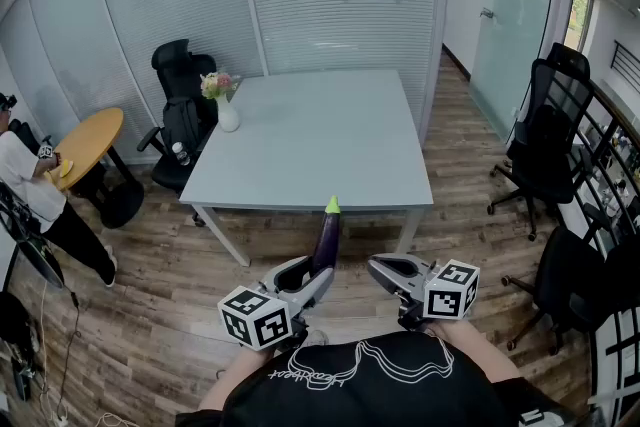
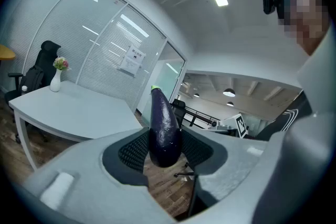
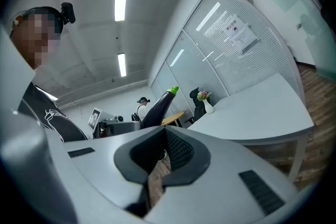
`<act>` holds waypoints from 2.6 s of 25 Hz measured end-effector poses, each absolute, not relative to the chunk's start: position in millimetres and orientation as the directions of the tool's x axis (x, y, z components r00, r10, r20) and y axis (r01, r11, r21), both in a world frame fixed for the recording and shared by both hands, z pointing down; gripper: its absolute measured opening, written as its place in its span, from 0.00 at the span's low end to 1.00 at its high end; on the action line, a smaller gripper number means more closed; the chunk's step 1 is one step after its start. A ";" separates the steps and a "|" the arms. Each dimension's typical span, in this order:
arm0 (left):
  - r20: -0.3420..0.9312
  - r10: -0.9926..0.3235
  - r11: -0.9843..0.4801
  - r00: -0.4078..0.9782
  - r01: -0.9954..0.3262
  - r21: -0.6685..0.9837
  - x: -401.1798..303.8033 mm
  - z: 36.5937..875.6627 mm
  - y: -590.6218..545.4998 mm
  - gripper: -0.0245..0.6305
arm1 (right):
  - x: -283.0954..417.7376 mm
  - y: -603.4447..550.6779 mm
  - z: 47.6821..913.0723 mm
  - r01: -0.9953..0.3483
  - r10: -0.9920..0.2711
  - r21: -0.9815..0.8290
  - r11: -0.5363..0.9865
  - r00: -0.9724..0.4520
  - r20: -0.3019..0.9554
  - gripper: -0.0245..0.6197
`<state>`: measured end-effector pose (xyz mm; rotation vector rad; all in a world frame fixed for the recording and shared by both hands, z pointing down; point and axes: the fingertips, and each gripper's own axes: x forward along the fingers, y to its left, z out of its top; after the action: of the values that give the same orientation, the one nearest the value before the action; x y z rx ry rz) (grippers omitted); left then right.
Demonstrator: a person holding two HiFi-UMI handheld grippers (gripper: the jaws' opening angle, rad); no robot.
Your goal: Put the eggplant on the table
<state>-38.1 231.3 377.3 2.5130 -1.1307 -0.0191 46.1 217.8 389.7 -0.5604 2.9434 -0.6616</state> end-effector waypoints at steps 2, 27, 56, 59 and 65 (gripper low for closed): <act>0.143 -0.725 -0.601 0.674 -0.720 0.346 -37.0 376.5 229.3 0.34 | 47.3 216.3 388.0 -0.335 -0.367 -0.426 0.841 -0.930 0.007 0.05; 0.144 -0.717 -0.609 0.682 -0.714 0.345 -5.4 386.1 212.1 0.34 | 75.7 207.6 401.0 -0.328 -0.353 -0.415 0.849 -0.936 0.018 0.05; 0.203 -0.648 -0.618 0.734 -0.662 0.423 -71.2 400.5 -27.2 0.34 | 13.3 -25.2 411.5 -0.408 -0.431 -0.499 0.765 -0.899 0.074 0.05; 0.206 -0.644 -0.618 0.736 -0.660 0.427 -81.2 404.3 -56.0 0.34 | 4.9 -52.9 414.4 -0.417 -0.440 -0.504 0.756 -0.894 0.081 0.05; 0.213 -0.638 -0.620 0.740 -0.658 0.429 -104.7 411.9 -103.7 0.34 | -14.5 -100.8 420.4 -0.437 -0.454 -0.501 0.747 -0.886 0.095 0.05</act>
<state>-104.7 -103.7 411.9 2.4545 -0.9825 0.0537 -14.5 -100.8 420.4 -0.7412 2.9057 -0.8199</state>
